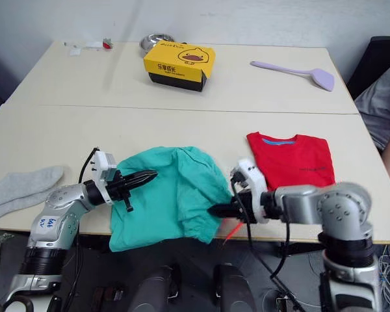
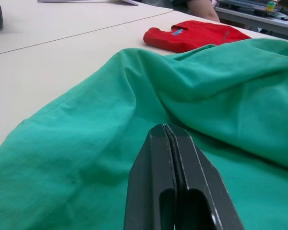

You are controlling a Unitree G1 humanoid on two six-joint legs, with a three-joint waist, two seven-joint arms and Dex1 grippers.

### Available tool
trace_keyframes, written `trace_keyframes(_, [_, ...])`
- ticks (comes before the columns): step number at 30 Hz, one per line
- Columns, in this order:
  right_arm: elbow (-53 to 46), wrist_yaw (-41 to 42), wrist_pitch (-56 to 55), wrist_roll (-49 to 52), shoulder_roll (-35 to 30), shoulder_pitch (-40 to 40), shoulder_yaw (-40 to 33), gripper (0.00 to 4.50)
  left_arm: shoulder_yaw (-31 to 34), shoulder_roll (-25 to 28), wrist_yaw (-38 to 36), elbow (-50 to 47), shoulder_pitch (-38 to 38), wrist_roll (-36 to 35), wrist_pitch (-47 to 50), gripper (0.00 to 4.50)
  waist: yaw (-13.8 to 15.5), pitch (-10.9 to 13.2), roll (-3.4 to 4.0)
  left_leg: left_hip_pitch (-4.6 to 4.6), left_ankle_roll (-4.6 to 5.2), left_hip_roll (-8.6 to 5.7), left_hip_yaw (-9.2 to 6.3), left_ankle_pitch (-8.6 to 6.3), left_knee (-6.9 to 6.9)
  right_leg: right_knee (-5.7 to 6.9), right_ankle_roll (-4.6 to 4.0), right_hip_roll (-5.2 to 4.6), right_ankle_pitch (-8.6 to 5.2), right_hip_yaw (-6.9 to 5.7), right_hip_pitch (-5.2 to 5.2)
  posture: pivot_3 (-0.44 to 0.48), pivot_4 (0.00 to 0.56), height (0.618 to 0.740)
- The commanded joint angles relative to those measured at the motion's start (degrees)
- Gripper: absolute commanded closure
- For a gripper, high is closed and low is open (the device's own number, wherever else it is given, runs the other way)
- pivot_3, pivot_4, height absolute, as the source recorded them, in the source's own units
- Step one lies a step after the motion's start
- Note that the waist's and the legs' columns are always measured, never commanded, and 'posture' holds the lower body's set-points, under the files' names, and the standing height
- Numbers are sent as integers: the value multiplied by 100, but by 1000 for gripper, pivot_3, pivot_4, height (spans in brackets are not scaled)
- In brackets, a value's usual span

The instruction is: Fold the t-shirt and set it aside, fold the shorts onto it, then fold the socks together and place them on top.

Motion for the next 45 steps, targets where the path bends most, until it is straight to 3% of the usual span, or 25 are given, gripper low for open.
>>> trace_keyframes(1, [312, 671, -279, -276, -450, -442, 137, 3450, -259, -4, 186, 140, 28, 399, -99, 4500, 1, 0, 0, 1, 0, 0, 1, 0, -1, 0, 0, 0, 0, 1, 0, 0, 150, 740])
trace_keyframes(4, [414, 1417, -708, -749, -979, -775, 631, 4478, -467, -57, 297, 197, 73, 586, -50, 4500, -13, 0, 0, -1, 1, 1, 3, 0, -3, -1, 0, 2, 0, 2, -5, 0, 150, 740])
trace_keyframes(11, [812, 3041, -2749, -2799, -1986, -1249, 2115, 4478, -632, -110, 392, 294, 199, 778, -89, 4500, -28, -2, 3, -29, 2, 0, 10, -1, 3, 4, 2, 1, 1, 9, -42, 0, 150, 740])
trace_keyframes(15, [1399, 3712, -4187, -4151, -2216, -1451, 2769, 4478, -665, -153, 383, 313, 222, 789, -145, 4500, -59, -3, 4, -35, 4, -3, 18, 2, 8, 6, 10, -1, 7, 15, -51, 0, 150, 740])
trace_keyframes(18, [1772, 4108, -5141, -4798, -2138, -1511, 2878, 4478, -659, -213, 338, 366, 175, 756, -240, 4500, -58, -4, 6, -36, 4, -4, 22, 3, 8, 6, 11, -2, 8, 17, -53, 0, 150, 740])
trace_keyframes(23, [2018, 4362, -5604, -5146, -1937, -1411, 2665, 4478, -647, -273, 247, 459, 80, 722, -370, 4500, -55, -4, 7, -38, 1, -4, 23, 6, 12, 10, 11, -2, 10, 17, -56, 0, 150, 740])
trace_keyframes(24, [1875, 4459, -5333, -4927, -2002, -1248, 2504, 4478, -645, -299, 223, 501, 42, 709, -402, 4500, -50, -4, 7, -38, 1, -4, 23, 7, 14, 12, 11, -2, 10, 16, -56, 0, 150, 740])
trace_keyframes(25, [1707, 4564, -4933, -4642, -2098, -1078, 2328, 3992, -648, -322, 199, 540, 6, 701, -436, 4500, -19, -4, 7, -38, 2, -4, 22, 8, 16, 13, 9, -2, 11, 15, -55, 0, 150, 740])
trace_keyframes(27, [1306, 4726, -4147, -4097, -2401, -570, 1817, 3504, -646, -376, 163, 629, -68, 690, -506, 4500, 49, -4, 7, -39, 4, -3, 20, 7, 17, 13, 8, -4, 12, 14, -54, 0, 150, 740])
trace_keyframes(32, [791, 4730, -2728, -3098, -2863, 427, 409, 1780, -613, -474, 103, 783, -142, 663, -696, 4500, 88, -8, 13, -47, 14, -5, 16, 1, 25, 11, 6, -10, 13, 13, -55, 0, 150, 740])
trace_keyframes(37, [529, 4223, -867, -1974, -2466, 817, -1382, 224, -481, -541, 13, 976, -202, 548, -874, 4500, 65, -9, 16, -45, 18, 4, 15, 8, 38, 15, -10, -4, 28, 11, -53, 0, 150, 740])
trace_keyframes(41, [318, 3236, 119, -678, -1963, 1430, -2398, 44, -411, -466, -124, 1063, -322, 488, -874, 4500, 83, -10, 15, -49, 15, 5, 10, 12, 39, 14, -11, -1, 30, 9, -53, 0, 150, 740])
trace_keyframes(44, [273, 1764, 119, 1182, -1499, 2276, -2805, 44, -382, -429, -162, 1109, -356, 499, -886, 4500, 105, -12, 10, -58, 19, 2, 5, 12, 34, 8, -10, -1, 30, 3, -53, 0, 150, 740])
trace_keyframes(45, [135, 722, -737, 2577, -1688, 2998, -2534, 44, -375, -425, -167, 1085, -340, 493, -877, 4500, 101, -12, 10, -59, 20, 3, 7, 12, 38, 7, -8, 1, 31, 1, -53, 0, 150, 740])
